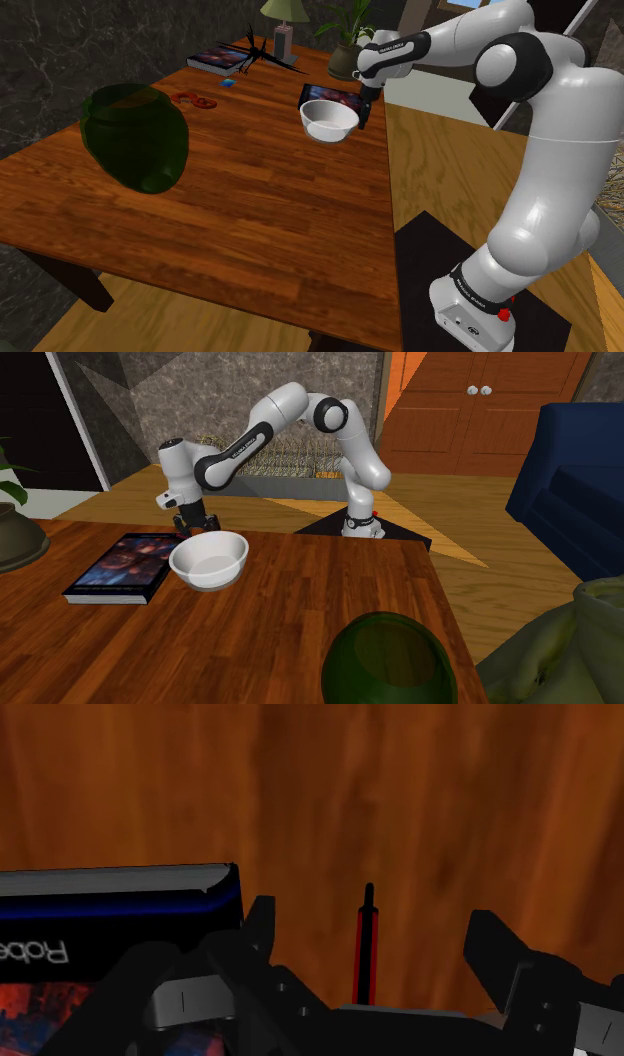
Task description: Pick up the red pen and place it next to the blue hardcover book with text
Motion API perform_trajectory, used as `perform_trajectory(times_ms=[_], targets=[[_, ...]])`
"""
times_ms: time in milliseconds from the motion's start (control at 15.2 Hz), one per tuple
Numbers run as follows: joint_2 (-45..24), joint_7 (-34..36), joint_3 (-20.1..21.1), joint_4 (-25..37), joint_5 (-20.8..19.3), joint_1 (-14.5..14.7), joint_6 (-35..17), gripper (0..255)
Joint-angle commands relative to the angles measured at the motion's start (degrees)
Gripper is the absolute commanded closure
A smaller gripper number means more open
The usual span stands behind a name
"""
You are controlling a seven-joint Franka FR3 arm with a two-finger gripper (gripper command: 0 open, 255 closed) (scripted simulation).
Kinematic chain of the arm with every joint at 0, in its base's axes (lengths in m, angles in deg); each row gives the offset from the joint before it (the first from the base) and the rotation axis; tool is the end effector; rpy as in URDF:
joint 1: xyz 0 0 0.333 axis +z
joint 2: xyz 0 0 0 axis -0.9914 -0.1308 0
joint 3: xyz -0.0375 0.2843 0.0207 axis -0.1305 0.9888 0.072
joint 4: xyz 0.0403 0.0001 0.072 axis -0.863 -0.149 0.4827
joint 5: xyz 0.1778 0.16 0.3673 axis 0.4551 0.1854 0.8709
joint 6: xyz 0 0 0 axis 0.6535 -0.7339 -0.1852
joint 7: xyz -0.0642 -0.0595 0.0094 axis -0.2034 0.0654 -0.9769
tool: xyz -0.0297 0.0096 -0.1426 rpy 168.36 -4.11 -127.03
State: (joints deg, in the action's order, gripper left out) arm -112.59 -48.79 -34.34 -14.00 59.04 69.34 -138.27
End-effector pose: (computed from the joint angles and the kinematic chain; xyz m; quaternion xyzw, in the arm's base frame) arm 0.6634 -0.2151 0.2600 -0.9391 -0.3427 0.0237 0.0114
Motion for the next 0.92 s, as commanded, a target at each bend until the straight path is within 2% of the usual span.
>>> perform_trajectory(times_ms=[0, 66, 330, 858], targets=[[-0.05, -0.01, -0.04, 0.07, -0.02, -0.04, -0.14, 0], [0.02, -0.02, -0.05, 0.03, -0.03, -0.04, -0.1, 0], [2.0, 0.14, -0.16, 4.49, -0.26, 0.0, 6.32, 0], [2.0, 0.14, -0.16, 4.48, -0.26, 0.0, 6.31, 0]])
